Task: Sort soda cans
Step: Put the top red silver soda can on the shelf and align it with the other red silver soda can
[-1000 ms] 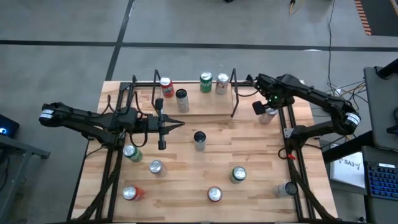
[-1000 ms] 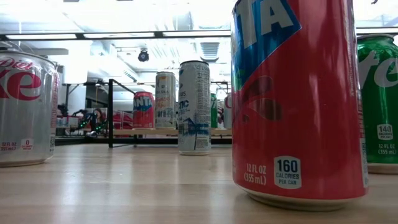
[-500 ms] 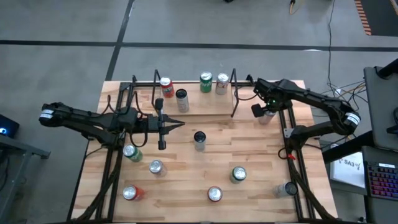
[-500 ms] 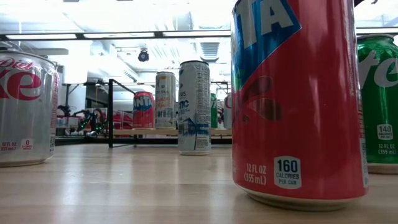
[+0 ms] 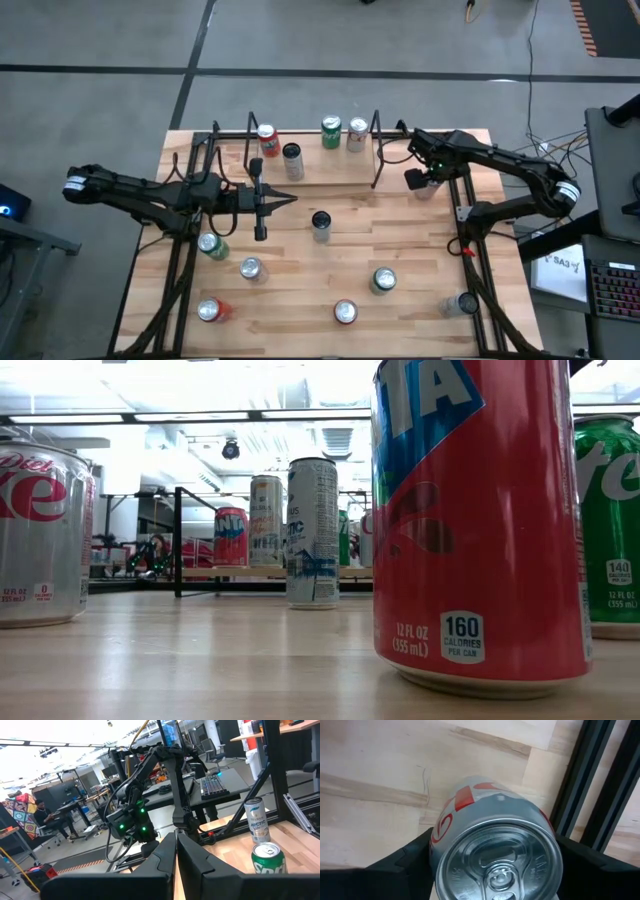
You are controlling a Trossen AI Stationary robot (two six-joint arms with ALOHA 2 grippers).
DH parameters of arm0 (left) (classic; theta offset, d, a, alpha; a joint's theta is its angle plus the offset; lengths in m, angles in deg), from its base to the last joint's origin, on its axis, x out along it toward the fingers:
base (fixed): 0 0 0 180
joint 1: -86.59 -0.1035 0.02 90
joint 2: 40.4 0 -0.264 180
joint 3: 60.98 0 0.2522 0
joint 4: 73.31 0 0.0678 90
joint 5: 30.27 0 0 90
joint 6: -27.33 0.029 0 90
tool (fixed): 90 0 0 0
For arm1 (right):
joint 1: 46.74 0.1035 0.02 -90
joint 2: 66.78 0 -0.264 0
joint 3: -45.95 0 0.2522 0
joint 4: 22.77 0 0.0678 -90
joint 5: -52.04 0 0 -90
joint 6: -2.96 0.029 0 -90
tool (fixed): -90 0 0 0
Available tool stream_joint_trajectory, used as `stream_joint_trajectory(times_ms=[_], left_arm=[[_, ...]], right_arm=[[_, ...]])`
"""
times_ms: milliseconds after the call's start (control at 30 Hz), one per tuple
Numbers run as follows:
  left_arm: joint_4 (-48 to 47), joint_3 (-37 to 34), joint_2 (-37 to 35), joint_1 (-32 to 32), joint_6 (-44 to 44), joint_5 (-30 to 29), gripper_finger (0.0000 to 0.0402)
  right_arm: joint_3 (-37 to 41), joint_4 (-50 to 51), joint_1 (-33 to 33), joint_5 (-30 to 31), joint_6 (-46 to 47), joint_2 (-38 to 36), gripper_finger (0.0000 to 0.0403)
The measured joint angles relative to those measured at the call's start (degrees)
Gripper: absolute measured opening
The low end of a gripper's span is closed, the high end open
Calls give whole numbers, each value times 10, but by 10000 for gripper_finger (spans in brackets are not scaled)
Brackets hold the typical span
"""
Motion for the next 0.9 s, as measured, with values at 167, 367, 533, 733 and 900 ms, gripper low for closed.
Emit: stream_joint_trajectory(times_ms=[167,367,533,733,900], left_arm=[[0,0,0,0,0,0,0],[0,0,0,0,0,0,0],[0,0,0,0,0,0,0],[0,0,0,0,1,0,0],[0,0,0,0,1,0,0]], right_arm=[[-8,4,0,0,4,1,288],[-49,54,1,0,0,1,292],[-106,99,25,1,-3,1,291],[-187,150,96,-17,23,1,291],[-247,188,180,-16,76,10,291]])
